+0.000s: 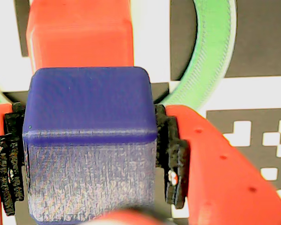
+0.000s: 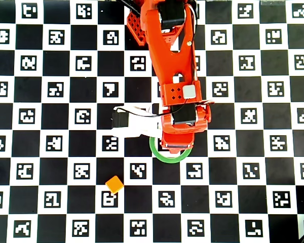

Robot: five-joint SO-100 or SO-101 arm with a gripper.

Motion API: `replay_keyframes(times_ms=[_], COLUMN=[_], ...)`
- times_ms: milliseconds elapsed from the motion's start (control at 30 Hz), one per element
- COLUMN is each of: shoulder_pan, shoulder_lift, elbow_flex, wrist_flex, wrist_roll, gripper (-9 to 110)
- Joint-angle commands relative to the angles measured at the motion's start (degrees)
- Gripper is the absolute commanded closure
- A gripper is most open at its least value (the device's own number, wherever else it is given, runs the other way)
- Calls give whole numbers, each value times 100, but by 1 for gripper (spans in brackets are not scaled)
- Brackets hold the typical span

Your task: Grab the red cube then put it in the green circle then put the blue cube on top and finally the orange cube on top

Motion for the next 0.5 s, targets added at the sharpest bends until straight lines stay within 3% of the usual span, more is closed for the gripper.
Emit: replay_keyframes(times_ms=[0, 467], shoulder_pan=[70, 62], shoulder_lift=[334, 316], elbow_flex=[-18, 211], wrist_flex=[-88, -387], wrist_roll=[-26, 9], gripper=[91, 91])
